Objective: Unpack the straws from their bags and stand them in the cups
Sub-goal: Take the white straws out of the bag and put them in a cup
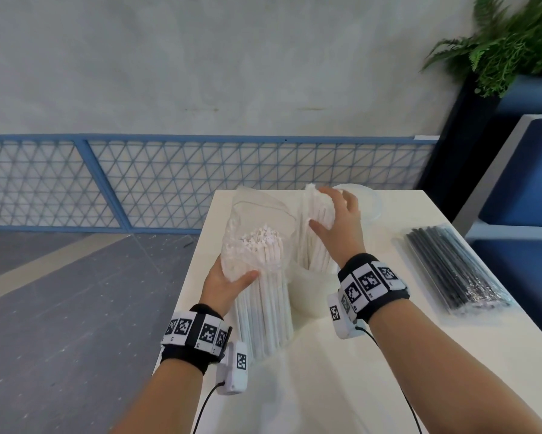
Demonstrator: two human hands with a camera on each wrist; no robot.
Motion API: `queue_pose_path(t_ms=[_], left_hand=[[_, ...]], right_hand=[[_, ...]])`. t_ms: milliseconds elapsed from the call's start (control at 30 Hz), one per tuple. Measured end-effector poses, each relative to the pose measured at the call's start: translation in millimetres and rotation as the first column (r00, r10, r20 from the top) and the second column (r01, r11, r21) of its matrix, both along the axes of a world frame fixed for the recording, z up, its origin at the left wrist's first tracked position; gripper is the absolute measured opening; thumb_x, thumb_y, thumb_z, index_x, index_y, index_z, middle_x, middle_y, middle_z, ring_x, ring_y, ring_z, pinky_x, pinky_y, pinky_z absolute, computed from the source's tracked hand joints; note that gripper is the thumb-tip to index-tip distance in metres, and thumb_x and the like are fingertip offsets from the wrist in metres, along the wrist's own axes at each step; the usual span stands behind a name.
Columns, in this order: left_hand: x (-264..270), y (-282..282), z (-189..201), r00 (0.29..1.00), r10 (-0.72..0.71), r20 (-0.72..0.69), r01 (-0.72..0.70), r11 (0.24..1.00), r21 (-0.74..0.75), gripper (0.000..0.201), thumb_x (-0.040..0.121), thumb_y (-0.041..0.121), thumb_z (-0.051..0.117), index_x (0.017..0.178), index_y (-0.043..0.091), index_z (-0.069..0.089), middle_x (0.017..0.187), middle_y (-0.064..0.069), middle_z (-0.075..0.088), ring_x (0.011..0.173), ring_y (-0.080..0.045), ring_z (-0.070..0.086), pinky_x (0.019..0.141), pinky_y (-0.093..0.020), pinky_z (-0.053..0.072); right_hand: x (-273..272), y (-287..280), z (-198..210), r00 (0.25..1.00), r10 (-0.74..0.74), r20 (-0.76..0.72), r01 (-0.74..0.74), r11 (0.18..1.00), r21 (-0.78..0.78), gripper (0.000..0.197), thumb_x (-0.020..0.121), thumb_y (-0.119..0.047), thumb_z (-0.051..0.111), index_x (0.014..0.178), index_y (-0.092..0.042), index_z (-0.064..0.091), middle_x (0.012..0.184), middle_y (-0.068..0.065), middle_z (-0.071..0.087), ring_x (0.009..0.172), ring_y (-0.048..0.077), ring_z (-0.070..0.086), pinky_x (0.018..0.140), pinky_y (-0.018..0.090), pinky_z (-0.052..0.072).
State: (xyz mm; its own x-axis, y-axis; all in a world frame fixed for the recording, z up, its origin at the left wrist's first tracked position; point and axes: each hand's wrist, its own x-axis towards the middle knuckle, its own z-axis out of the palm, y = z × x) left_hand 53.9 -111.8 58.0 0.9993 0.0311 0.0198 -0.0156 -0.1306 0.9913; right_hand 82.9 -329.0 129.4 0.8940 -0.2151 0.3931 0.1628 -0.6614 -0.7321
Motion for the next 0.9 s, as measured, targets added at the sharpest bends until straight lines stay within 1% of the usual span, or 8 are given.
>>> queue_pose_path(t_ms=[67,167,267,433,533,633,733,900], left_hand=[[-1,-2,2,1.0,0.0,0.007,0.0,1.0,-0.004,0.056,0.075,0.013,0.075,0.125,0.014,0.05,0.113,0.001,0.061,0.107,-0.014,0.056,0.09,-0.025,0.042],[-2,-4,4,1.0,-0.007,0.022,0.006,1.0,0.006,0.054,0.075,0.012,0.075,0.124,0.014,0.051,0.111,0.001,0.061,0.104,-0.013,0.056,0.089,-0.025,0.041],[-2,-4,5,1.0,-0.017,0.019,0.017,1.0,-0.011,0.045,0.074,0.01,0.076,0.114,0.018,0.056,0.105,0.002,0.065,0.1,-0.013,0.06,0.086,-0.023,0.045],[-7,0,5,0.998,-0.056,-0.012,0.054,0.991,-0.118,0.041,0.073,0.005,0.075,0.109,0.017,0.059,0.106,-0.002,0.068,0.103,-0.017,0.064,0.092,-0.032,0.049],[-5,7,3,0.998,-0.061,-0.013,0.058,0.985,-0.165,0.047,0.065,0.016,0.083,0.107,0.019,0.061,0.108,-0.005,0.069,0.105,-0.02,0.064,0.092,-0.035,0.049],[-3,10,2,0.998,-0.067,-0.021,0.063,0.984,-0.168,0.059,0.05,0.031,0.083,0.104,0.019,0.063,0.106,-0.006,0.07,0.102,-0.02,0.065,0.09,-0.036,0.05],[-4,10,0,0.997,-0.075,-0.019,0.07,0.982,-0.174,0.067,0.049,0.033,0.082,0.109,0.013,0.062,0.108,-0.008,0.069,0.105,-0.023,0.065,0.091,-0.036,0.05],[-6,9,1,0.994,-0.111,-0.003,0.109,0.983,-0.146,0.069,0.059,0.022,0.08,0.122,0.008,0.055,0.117,-0.009,0.066,0.112,-0.021,0.062,0.094,-0.035,0.05]], right_hand=[[-11,9,4,0.975,-0.047,0.216,0.059,0.997,-0.049,0.044,0.081,-0.022,0.068,0.122,-0.018,0.052,0.13,0.007,0.044,0.114,0.019,0.043,0.099,0.028,0.035],[-34,34,9,0.925,0.147,0.351,-0.159,0.987,0.005,0.019,0.086,-0.015,0.062,0.105,-0.011,0.06,0.105,0.001,0.059,0.089,0.002,0.053,0.083,0.01,0.04],[-44,56,-2,0.931,0.31,0.192,-0.304,0.951,-0.058,0.021,0.089,-0.014,0.059,0.109,-0.011,0.061,0.103,0.002,0.063,0.091,0.006,0.057,0.082,0.012,0.042],[-39,61,-11,0.95,0.303,-0.07,-0.307,0.95,-0.051,0.049,0.086,-0.02,0.064,0.131,-0.011,0.047,0.127,0.005,0.054,0.116,0.016,0.051,0.098,0.019,0.037],[-35,62,-5,0.928,0.336,-0.158,-0.342,0.94,-0.012,0.057,0.079,-0.019,0.072,0.13,-0.012,0.049,0.127,0.005,0.055,0.113,0.015,0.054,0.097,0.025,0.043],[-31,61,0,0.895,0.345,-0.284,-0.36,0.933,0.001,0.064,0.075,-0.022,0.076,0.132,-0.012,0.048,0.127,0.004,0.057,0.113,0.015,0.055,0.094,0.021,0.042],[-30,57,-2,0.873,0.339,-0.35,-0.362,0.932,0.0,0.061,0.073,-0.026,0.077,0.128,-0.013,0.052,0.12,0.002,0.06,0.109,0.016,0.056,0.089,0.017,0.039],[-31,54,-21,0.841,0.391,-0.373,-0.34,0.92,0.196,0.05,0.073,-0.026,0.075,0.118,-0.018,0.058,0.111,0.001,0.065,0.105,0.019,0.059,0.09,0.027,0.045]])
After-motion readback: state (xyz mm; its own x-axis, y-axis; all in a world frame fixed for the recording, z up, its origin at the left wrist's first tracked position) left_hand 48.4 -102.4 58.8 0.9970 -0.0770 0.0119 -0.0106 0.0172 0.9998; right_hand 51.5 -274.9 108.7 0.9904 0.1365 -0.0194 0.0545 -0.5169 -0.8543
